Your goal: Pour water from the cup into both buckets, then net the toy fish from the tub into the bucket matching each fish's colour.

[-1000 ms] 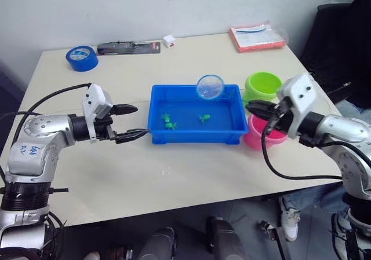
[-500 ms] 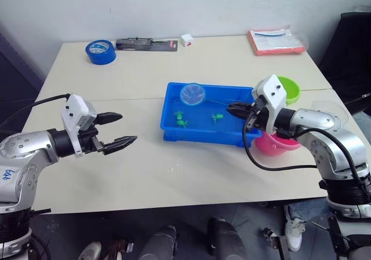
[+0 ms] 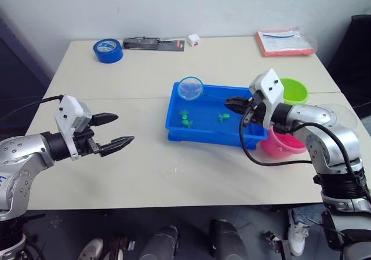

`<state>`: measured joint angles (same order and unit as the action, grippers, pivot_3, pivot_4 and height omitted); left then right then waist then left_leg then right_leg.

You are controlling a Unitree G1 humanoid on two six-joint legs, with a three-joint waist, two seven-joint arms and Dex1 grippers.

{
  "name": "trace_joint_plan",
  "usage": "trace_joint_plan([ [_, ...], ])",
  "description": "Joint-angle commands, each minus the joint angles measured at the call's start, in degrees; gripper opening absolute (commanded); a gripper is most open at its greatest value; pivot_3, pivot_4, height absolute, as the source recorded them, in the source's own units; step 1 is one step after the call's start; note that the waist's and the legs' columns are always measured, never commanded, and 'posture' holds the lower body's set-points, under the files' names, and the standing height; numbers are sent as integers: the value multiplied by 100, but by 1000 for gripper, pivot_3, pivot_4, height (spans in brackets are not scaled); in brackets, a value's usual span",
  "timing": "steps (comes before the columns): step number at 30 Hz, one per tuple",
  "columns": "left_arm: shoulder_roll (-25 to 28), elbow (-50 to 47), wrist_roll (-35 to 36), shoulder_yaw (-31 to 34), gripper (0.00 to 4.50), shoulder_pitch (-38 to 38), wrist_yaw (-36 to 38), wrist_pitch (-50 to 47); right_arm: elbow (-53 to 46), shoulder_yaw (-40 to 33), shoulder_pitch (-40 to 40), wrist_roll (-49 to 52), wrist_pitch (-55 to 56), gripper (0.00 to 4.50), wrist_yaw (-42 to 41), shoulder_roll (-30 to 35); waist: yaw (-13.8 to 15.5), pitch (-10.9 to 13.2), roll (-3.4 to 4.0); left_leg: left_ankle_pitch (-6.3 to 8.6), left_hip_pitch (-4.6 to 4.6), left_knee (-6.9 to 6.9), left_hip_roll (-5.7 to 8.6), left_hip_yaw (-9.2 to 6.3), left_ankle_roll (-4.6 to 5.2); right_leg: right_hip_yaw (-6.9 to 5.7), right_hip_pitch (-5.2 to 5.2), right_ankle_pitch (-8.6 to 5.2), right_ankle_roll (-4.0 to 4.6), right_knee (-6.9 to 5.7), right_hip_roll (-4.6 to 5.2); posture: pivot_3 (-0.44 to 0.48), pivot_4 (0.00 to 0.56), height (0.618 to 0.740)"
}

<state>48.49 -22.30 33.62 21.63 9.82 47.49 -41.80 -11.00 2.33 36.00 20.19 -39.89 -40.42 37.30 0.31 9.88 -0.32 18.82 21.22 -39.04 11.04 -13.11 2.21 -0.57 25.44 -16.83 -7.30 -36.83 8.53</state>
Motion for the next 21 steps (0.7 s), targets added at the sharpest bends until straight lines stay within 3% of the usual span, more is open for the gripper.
trace_joint_plan([
  [1,119,-121,118,186,4500,13,-7,27,-120,-168,255,-11,-212,775,128,57,0,0,0,3,-1,0,-11,22,0,12,3,3,-6,6,0,0,150,740],
  [13,31,61,156,-86,4500,193,-40,33,-228,-406,719,603,-2961,775,-213,1532,-5,2,3,45,-14,5,-110,122,-24,100,28,28,-46,45,-92,0,150,740],
  [21,-22,153,110,-257,4500,289,0,119,-160,-109,1223,1002,-4088,775,-500,1904,-8,2,4,51,-16,5,-123,147,-23,109,30,37,-51,84,-104,0,150,740],
])
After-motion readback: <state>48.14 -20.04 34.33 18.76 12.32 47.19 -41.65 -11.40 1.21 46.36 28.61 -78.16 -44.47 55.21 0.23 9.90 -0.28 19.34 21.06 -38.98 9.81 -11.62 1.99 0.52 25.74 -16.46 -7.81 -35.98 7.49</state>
